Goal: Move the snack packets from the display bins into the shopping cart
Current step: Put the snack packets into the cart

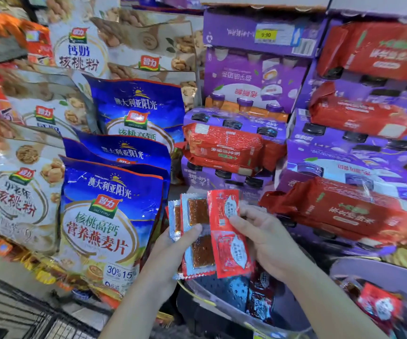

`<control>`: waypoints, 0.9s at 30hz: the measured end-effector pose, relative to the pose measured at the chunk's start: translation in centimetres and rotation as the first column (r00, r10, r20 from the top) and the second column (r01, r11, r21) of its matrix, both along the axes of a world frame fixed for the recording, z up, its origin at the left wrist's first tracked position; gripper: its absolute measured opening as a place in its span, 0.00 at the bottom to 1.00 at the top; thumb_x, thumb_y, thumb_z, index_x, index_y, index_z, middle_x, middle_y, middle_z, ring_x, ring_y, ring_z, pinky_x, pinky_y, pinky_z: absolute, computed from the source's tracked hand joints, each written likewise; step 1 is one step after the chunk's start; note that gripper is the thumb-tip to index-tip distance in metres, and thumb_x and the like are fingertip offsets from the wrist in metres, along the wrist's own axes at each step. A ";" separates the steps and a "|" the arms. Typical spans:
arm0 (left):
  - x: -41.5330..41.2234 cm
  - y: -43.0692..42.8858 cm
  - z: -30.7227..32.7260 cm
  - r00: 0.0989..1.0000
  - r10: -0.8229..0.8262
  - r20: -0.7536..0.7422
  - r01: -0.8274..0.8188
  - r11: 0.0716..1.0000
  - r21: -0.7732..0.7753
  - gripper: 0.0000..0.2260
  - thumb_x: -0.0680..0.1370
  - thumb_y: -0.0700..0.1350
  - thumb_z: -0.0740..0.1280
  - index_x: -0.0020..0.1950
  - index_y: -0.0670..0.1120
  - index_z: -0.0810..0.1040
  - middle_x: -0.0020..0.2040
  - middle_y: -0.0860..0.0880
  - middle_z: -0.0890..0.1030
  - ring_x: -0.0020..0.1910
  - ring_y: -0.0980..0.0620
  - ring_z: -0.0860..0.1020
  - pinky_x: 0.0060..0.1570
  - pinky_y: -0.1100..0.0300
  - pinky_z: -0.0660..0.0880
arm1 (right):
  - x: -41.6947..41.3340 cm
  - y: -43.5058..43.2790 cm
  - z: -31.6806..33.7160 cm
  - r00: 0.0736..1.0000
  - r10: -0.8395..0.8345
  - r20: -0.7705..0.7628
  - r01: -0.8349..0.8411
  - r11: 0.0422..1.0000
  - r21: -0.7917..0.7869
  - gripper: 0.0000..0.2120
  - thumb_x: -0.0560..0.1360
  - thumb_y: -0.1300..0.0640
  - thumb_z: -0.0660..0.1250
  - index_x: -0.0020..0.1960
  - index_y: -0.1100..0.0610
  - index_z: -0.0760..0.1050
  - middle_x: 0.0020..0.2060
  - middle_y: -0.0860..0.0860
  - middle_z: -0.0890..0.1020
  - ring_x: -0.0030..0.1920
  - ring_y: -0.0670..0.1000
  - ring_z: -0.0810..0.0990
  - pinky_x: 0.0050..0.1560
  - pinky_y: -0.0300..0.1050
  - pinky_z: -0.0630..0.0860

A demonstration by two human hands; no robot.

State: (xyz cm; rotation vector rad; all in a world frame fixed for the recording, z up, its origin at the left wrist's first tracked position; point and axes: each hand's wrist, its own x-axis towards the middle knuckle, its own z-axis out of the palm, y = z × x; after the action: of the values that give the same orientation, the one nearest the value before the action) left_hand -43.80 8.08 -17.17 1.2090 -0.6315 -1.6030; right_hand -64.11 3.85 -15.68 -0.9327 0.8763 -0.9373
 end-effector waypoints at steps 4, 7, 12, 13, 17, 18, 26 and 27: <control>-1.0 0.0 0.6 0.999 -0.021 -0.025 0.020 0.998 -0.056 0.21 0.75 0.50 0.69 0.66 0.45 0.82 0.59 0.40 0.87 0.56 0.40 0.87 0.52 0.48 0.86 | 2.3 -0.2 -0.1 0.983 -0.109 -0.145 0.099 0.992 -0.073 0.05 0.77 0.59 0.74 0.52 0.57 0.85 0.50 0.60 0.87 0.50 0.61 0.87 0.55 0.60 0.83; -1.0 -0.1 0.8 1.000 -0.020 -0.022 0.018 0.998 -0.061 0.21 0.75 0.53 0.67 0.64 0.45 0.82 0.58 0.39 0.87 0.55 0.41 0.87 0.54 0.48 0.85 | 2.7 -0.3 -0.1 0.960 -0.129 -0.248 0.101 0.987 -0.121 0.06 0.78 0.59 0.74 0.53 0.61 0.83 0.48 0.58 0.88 0.49 0.59 0.87 0.54 0.58 0.84; -0.4 -0.4 0.1 0.998 -0.058 -0.008 0.058 0.998 -0.015 0.18 0.71 0.51 0.76 0.59 0.48 0.87 0.57 0.41 0.88 0.54 0.43 0.88 0.44 0.54 0.85 | 2.9 -0.2 0.3 0.939 -0.130 -0.318 0.069 0.978 -0.195 0.06 0.77 0.58 0.76 0.44 0.60 0.82 0.38 0.56 0.86 0.37 0.51 0.84 0.41 0.47 0.83; -0.4 -0.5 0.0 0.998 -0.061 -0.012 0.061 0.998 -0.007 0.16 0.70 0.49 0.78 0.57 0.50 0.88 0.57 0.41 0.88 0.54 0.43 0.88 0.44 0.54 0.85 | 2.7 -0.2 0.3 0.943 -0.097 -0.319 0.039 0.982 -0.184 0.07 0.77 0.57 0.76 0.43 0.58 0.81 0.36 0.53 0.85 0.35 0.48 0.83 0.38 0.43 0.81; -0.1 -0.6 -0.3 0.998 -0.051 -0.026 0.051 0.998 0.020 0.14 0.69 0.48 0.78 0.55 0.52 0.89 0.57 0.42 0.88 0.53 0.43 0.88 0.44 0.54 0.85 | 0.5 -0.1 -0.4 0.968 0.111 -0.224 -0.110 0.994 0.015 0.11 0.77 0.46 0.71 0.43 0.52 0.84 0.35 0.49 0.84 0.33 0.46 0.81 0.35 0.37 0.78; 0.0 -0.6 -0.3 0.998 -0.052 -0.025 0.052 0.998 0.026 0.14 0.70 0.48 0.78 0.55 0.52 0.89 0.57 0.43 0.88 0.54 0.44 0.88 0.43 0.54 0.85 | -0.5 -0.2 -1.0 0.969 0.125 -0.214 -0.109 0.991 0.082 0.13 0.77 0.44 0.70 0.45 0.53 0.84 0.36 0.50 0.83 0.33 0.47 0.80 0.35 0.39 0.78; 0.4 -0.8 -0.6 0.998 -0.046 -0.031 0.047 0.998 0.046 0.24 0.68 0.52 0.79 0.63 0.48 0.85 0.58 0.43 0.88 0.55 0.43 0.88 0.45 0.53 0.85 | -6.7 -0.8 -8.0 0.146 0.512 -0.847 -0.097 0.859 0.503 0.20 0.82 0.46 0.66 0.55 0.64 0.81 0.49 0.61 0.87 0.44 0.61 0.87 0.41 0.49 0.83; 0.4 -0.9 -0.6 0.998 -0.048 -0.035 0.050 0.998 0.047 0.24 0.68 0.51 0.79 0.63 0.48 0.85 0.58 0.43 0.88 0.55 0.43 0.88 0.45 0.53 0.85 | -6.5 -0.6 -8.3 0.033 0.536 -0.843 -0.133 0.839 0.528 0.22 0.83 0.44 0.64 0.59 0.63 0.81 0.54 0.62 0.86 0.48 0.61 0.86 0.42 0.47 0.79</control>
State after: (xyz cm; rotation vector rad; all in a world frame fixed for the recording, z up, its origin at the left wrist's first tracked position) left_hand -43.43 7.22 -17.77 1.2071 -0.6086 -1.6844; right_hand -70.63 3.27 -23.96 -1.4034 1.7695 0.5219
